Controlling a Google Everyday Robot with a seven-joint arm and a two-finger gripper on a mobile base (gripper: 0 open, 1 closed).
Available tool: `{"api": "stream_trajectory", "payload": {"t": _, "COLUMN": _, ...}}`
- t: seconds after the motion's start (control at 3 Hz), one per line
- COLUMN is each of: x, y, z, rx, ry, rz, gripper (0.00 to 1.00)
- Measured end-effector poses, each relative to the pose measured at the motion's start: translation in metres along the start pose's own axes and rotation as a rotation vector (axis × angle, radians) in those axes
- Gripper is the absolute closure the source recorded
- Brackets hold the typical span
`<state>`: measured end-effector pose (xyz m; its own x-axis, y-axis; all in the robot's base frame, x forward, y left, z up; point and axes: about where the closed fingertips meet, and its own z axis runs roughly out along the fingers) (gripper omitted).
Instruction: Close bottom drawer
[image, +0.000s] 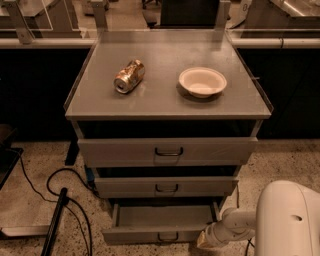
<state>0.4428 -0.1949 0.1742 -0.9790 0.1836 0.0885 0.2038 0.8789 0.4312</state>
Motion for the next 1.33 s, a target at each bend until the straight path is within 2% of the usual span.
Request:
{"api": "stream_trajectory", "payload": {"t": 0.33, "x": 0.0, "y": 0.0, "z": 0.0, "rx": 0.0, "ry": 0.0, "rz": 0.0, "gripper": 1.0}}
{"api": "stream_trajectory", "payload": {"t": 0.67, "x": -0.023, "y": -0.007, "z": 0.0, "rx": 0.014, "ry": -0.055, "rz": 0.06, "gripper": 1.0}}
{"api": "stream_trajectory", "payload": {"t": 1.33, "x": -0.083, "y": -0.009, "z": -0.02, "rx": 0.052, "ry": -0.218, "rz": 0.122, "gripper": 1.0}}
